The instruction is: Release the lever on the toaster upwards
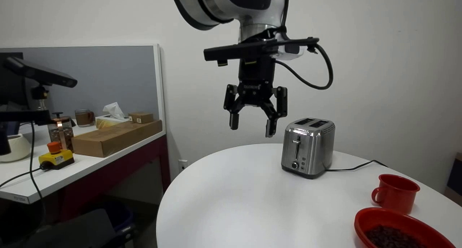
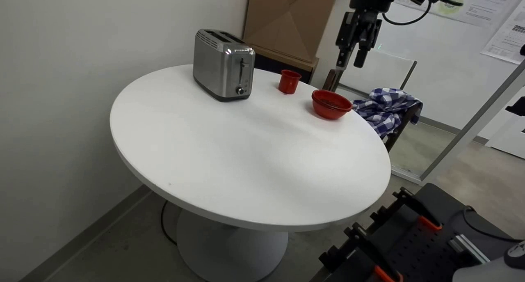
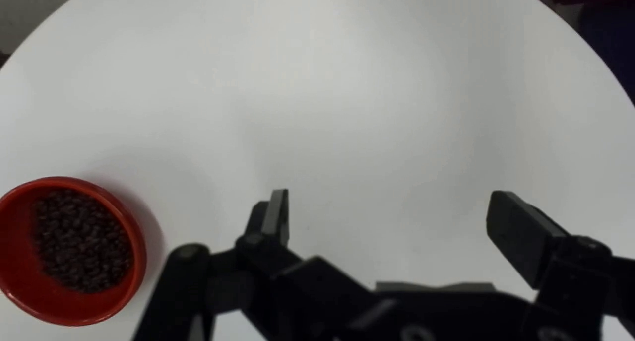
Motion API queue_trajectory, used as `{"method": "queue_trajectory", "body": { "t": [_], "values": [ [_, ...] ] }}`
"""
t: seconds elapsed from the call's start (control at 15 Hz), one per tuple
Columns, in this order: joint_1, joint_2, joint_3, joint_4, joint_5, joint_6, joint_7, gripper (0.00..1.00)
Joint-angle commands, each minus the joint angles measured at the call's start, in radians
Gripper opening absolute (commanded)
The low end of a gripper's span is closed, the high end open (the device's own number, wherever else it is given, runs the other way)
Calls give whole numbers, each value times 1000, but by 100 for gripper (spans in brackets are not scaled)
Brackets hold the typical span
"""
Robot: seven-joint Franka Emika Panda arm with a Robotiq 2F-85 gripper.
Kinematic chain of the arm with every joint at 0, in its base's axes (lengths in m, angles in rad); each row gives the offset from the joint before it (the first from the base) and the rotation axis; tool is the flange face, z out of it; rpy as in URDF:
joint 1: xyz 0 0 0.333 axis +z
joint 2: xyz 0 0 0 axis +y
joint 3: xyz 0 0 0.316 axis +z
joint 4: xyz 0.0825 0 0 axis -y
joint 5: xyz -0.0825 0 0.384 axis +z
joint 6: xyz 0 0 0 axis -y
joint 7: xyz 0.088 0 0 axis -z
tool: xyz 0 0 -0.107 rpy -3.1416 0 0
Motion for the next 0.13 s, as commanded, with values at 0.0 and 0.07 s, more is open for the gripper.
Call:
{"method": "queue_trajectory", "body": {
  "t": [0.0,0.07],
  "values": [
    [19,-38,-20,-35,-5,10,-3,100],
    [20,-64,-21,-58,-6,16,-5,100]
  ]
}}
